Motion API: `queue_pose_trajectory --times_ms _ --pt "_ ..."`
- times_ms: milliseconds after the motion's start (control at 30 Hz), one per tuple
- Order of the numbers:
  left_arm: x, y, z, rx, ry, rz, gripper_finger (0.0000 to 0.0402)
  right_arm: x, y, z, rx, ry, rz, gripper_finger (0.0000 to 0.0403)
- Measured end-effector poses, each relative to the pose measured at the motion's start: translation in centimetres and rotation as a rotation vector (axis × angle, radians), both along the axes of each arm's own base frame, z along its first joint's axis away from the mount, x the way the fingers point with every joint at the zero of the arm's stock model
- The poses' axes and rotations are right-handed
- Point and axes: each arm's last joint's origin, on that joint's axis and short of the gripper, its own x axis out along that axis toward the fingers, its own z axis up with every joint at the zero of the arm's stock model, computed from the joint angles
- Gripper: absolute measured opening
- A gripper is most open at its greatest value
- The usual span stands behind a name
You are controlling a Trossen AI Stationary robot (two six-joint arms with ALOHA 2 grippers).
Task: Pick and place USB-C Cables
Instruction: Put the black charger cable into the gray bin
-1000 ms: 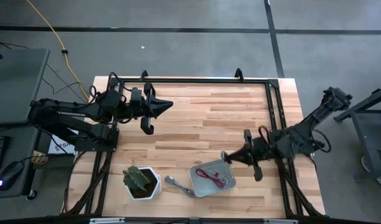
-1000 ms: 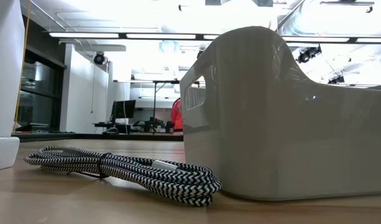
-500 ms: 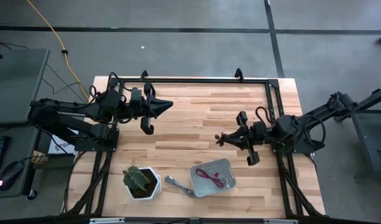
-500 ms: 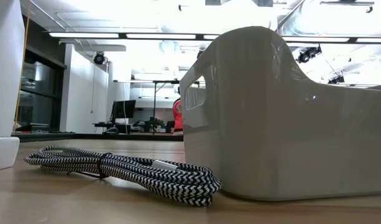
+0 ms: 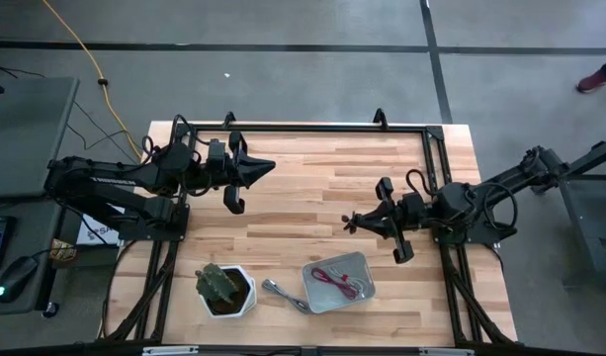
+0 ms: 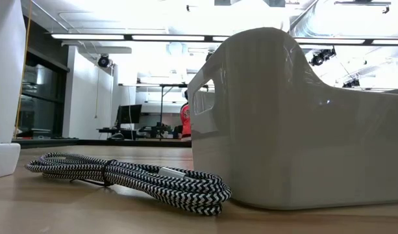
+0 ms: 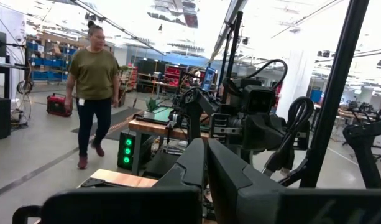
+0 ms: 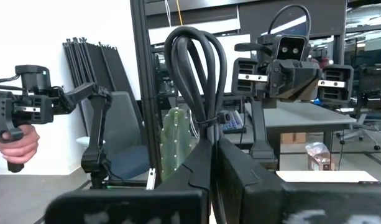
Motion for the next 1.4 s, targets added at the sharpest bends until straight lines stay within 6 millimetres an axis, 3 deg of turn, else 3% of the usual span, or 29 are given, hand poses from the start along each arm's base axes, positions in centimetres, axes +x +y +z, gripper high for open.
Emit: queue_pose_trajectory --times_ms 500,633,833,1033,1400 --pt "0.0 0.0 0.0 0.0 0.0 0.0 0.0 0.0 0.2 0.1 0.094 0.023 0.064 0.0" --pt "0.0 0.0 0.0 0.0 0.0 0.0 0.0 1.0 0.7 0.7 0.102 0.219 0.093 0.0" --pt "0.0 0.0 0.0 0.0 0.0 0.0 0.0 4.4 2.7 1.4 -0.021 0.65 0.223 0.0" --pt "0.0 0.0 0.0 0.001 0.001 0.0 0.0 7.4 4.4 -1.9 -0.112 1.043 0.282 0.0" --pt "0.0 0.0 0.0 0.001 0.001 0.0 0.0 11.1 5.9 -12.1 -0.237 1.487 0.203 0.0"
